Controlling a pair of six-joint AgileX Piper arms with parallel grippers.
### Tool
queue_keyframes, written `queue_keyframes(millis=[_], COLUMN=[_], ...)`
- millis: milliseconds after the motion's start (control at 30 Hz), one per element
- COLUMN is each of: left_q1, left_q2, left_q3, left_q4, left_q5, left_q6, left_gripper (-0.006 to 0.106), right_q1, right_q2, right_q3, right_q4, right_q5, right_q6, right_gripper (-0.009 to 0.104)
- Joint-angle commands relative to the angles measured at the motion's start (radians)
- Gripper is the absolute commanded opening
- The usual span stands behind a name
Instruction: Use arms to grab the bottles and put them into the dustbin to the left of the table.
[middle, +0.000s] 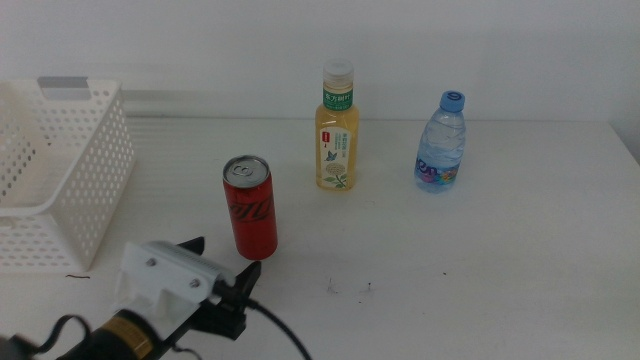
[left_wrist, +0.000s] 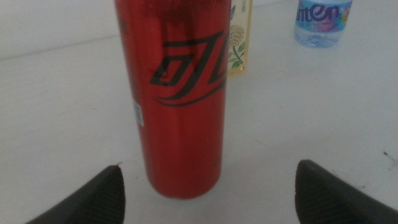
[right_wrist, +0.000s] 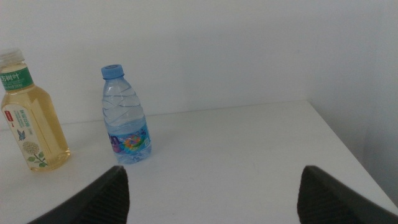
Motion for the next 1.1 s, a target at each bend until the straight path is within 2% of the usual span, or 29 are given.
queue_keyframes(millis=[0,433,667,1067], left_q1=[0.004,0.014,0.049,0.052], left_q2=[0.040,0.175,0.241,0.280], left_q3=[-0.039,-0.257,-0.349,-0.413], left_q4=[0.011,-0.024,-0.008,-0.008], left_q5=[-0.023,-0.023,-0.021,0.007], left_q6=[-0.020,-0.021,-0.021,-0.021], left_gripper=[0.094,0.094,0.094,0.094], right_q1=[-0.007,-0.007,-0.007,-0.007], right_q2=[-0.004,-0.004,-0.004,-0.004], right_q3=[0.004,0.004,0.004,0.004], right_q4=[-0.006,-0.006,-0.006,-0.006], right_q5=[-0.007,-0.007,-0.007,-0.007], right_q6=[-0.006,-0.006,-0.006,-0.006], right_gripper=[0.087,0.087,0.087,0.087])
